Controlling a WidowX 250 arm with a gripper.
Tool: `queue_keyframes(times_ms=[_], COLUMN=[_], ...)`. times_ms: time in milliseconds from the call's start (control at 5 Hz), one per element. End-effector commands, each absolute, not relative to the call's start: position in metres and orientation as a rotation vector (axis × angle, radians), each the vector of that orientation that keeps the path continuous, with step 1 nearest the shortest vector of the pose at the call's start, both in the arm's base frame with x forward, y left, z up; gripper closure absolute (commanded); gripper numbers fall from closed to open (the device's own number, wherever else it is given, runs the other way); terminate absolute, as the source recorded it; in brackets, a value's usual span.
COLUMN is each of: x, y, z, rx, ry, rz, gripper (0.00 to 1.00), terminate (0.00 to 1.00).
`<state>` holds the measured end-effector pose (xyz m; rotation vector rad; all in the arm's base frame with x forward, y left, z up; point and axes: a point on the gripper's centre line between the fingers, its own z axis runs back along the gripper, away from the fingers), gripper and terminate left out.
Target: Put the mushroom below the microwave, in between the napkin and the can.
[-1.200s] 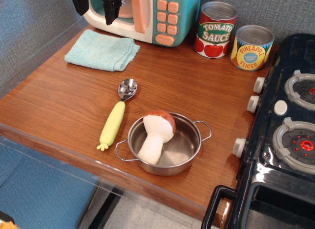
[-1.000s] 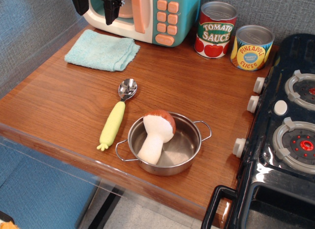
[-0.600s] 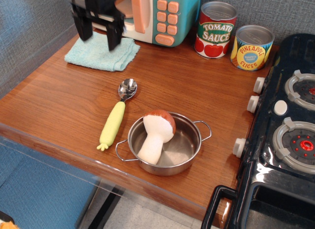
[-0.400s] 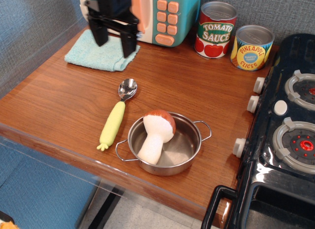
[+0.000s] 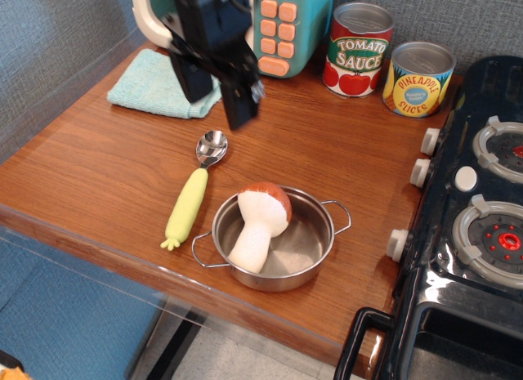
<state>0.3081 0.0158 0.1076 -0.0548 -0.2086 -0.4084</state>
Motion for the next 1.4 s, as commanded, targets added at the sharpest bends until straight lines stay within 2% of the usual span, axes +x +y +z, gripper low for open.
queue_keyframes(times_ms=[0, 400, 600, 800, 1200], x=[0.281, 0.281, 0.281, 0.283, 0.288], y=[-0.007, -0.017, -0.022, -0.023, -0.022], z=[0.109, 0.09, 0.076, 0.072, 0.064], rx=[0.001, 0.038, 0.068, 0.07, 0.019], ry=[-0.255, -0.212, -0.129, -0.106, -0.074], rz=[-0.525, -0.549, -0.567, -0.561, -0.539], gripper=[0.0, 0.0, 0.0, 0.0, 0.0], terminate=[0.0, 0.0, 0.0, 0.0, 0.0])
